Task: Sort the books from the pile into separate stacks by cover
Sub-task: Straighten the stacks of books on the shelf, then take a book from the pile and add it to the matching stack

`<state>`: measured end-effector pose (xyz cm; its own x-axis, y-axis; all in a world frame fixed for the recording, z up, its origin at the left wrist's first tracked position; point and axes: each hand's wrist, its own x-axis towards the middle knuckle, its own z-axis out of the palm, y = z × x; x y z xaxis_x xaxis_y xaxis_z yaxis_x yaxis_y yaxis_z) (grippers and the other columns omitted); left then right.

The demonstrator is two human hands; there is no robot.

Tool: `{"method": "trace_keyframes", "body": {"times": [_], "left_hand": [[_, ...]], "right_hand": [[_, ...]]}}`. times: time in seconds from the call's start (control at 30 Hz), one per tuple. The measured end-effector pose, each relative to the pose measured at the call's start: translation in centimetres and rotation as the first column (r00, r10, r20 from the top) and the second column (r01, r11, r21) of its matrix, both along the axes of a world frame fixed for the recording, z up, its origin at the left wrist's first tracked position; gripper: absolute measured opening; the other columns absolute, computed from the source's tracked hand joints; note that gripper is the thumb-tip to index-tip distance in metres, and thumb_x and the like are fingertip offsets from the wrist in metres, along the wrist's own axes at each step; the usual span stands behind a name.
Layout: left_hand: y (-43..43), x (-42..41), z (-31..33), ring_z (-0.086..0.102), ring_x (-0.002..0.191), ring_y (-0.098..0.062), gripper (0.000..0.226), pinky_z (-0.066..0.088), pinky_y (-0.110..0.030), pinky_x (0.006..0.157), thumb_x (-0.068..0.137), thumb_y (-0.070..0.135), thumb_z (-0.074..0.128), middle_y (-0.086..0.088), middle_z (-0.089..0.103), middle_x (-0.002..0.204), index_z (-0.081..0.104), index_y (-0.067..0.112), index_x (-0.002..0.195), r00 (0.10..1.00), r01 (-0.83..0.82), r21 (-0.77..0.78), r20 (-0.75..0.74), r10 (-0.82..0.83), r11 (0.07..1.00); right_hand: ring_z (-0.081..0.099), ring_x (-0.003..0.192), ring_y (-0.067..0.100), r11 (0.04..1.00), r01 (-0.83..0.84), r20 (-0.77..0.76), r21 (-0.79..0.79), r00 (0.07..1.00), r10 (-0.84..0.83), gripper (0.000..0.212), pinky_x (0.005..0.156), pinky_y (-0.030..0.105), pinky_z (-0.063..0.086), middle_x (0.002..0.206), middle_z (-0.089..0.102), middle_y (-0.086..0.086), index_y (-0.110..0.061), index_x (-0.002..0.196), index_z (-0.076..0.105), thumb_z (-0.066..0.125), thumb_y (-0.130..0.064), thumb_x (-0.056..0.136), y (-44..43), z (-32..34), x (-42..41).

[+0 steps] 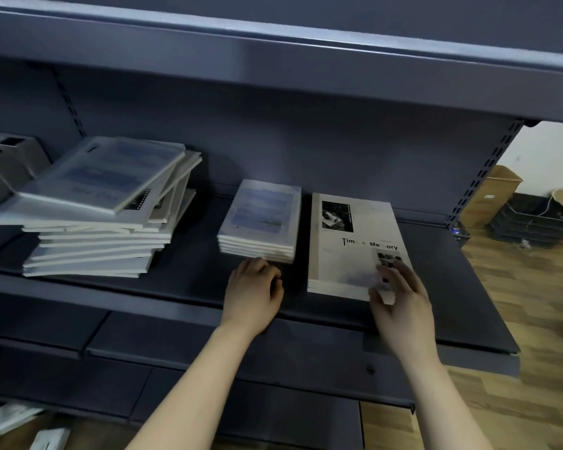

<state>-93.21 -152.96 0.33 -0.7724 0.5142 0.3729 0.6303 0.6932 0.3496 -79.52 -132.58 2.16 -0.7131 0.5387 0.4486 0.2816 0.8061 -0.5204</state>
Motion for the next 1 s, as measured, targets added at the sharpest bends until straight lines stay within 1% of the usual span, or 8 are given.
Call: {"method": "trace_keyframes", "body": {"times": [0.13,0.23,0.33,0.47,0.63,0.8,0.9,1.0], "left_hand": [[-0.6,0.1,1.5,0.046,0.107,-0.016,0.027,0.044,-0.030,0.085,0.094,0.030,0.046,0.002,0.055,0.110,0.064,0.017,0.110,0.989,0.072,-0.045,0.130,-0.066,0.996],[-1.4,-0.2,2.8,0.052,0.102,-0.018,0.029,0.048,-0.033,0.082,0.094,0.028,0.046,0.000,0.055,0.112,0.062,0.016,0.115,0.974,0.131,-0.009,0.187,-0.127,0.991],[-2.8,-0.5,4.6,0.059,0.086,-0.022,0.024,0.050,-0.036,0.073,0.091,0.024,0.049,-0.001,0.057,0.103,0.065,0.015,0.108,0.978,0.182,0.061,0.094,-0.187,0.981],[-5.3,-1.9,8.0,0.061,0.073,-0.022,0.023,0.053,-0.037,0.061,0.085,0.022,0.050,-0.002,0.060,0.097,0.067,0.012,0.096,0.971,0.234,0.197,-0.099,-0.218,0.952],[-9.4,-4.6,12.6,0.062,0.082,-0.025,0.027,0.052,-0.036,0.070,0.083,0.019,0.049,-0.008,0.062,0.097,0.069,0.008,0.097,0.959,0.239,0.359,-0.233,-0.161,0.902],[-15.3,-9.2,14.2,0.054,0.102,-0.035,0.037,0.049,-0.044,0.082,0.086,0.034,0.045,-0.011,0.061,0.111,0.063,0.015,0.113,0.967,-0.145,0.153,-0.187,0.172,0.978],[-18.6,-11.4,14.6,0.051,0.109,-0.039,0.048,0.042,-0.045,0.088,0.090,0.047,0.044,-0.018,0.056,0.121,0.054,0.014,0.124,0.887,-0.458,-0.044,-0.089,0.453,0.888],[-20.3,-12.4,15.0,0.039,0.123,-0.041,0.074,0.034,-0.049,0.098,0.086,0.065,0.043,-0.021,0.045,0.136,0.043,0.009,0.135,0.832,-0.538,-0.187,0.040,0.554,0.822]], "right_hand": [[0.052,0.120,0.026,0.991,-0.131,-0.083,-0.019,0.988,0.129,0.035,0.093,0.023,0.038,0.126,0.058,0.007,-0.013,0.117,0.063,0.063,-0.003,0.083,-2.6,1.0,-1.1],[0.061,0.100,0.025,0.977,-0.213,-0.083,-0.004,0.974,0.212,0.030,0.079,0.026,0.045,0.114,0.060,0.003,-0.014,0.110,0.066,0.062,-0.002,0.083,-4.6,1.4,-2.2],[0.063,0.087,0.020,0.953,-0.304,-0.053,-0.014,0.952,0.303,0.029,0.071,0.031,0.052,0.106,0.060,-0.001,-0.017,0.110,0.065,0.058,-0.007,0.084,-6.5,1.4,-3.3],[0.063,0.092,0.020,0.933,-0.358,-0.003,-0.049,0.934,0.358,0.036,0.076,0.033,0.053,0.108,0.062,0.001,-0.019,0.120,0.060,0.054,-0.017,0.084,-9.1,1.1,-4.9],[0.064,0.086,0.016,0.938,-0.346,0.098,-0.018,0.933,0.346,0.028,0.070,0.021,0.043,0.106,0.065,0.001,-0.018,0.112,0.065,0.063,-0.011,0.085,-11.7,1.2,-6.8],[0.062,0.092,0.020,0.945,-0.328,0.136,-0.017,0.935,0.327,0.026,0.073,0.027,0.047,0.104,0.063,0.001,-0.018,0.108,0.067,0.063,-0.012,0.084,-14.2,0.5,-8.4],[0.059,0.098,0.021,0.956,-0.294,0.166,-0.002,0.943,0.290,0.024,0.077,0.030,0.049,0.103,0.064,0.001,-0.018,0.108,0.067,0.063,-0.014,0.084,-15.5,-0.1,-9.1],[0.057,0.100,0.023,0.973,-0.230,0.188,0.020,0.957,0.222,0.022,0.074,0.031,0.047,0.101,0.065,0.001,-0.019,0.104,0.068,0.063,-0.015,0.083,-16.1,-0.8,-9.4]]}}
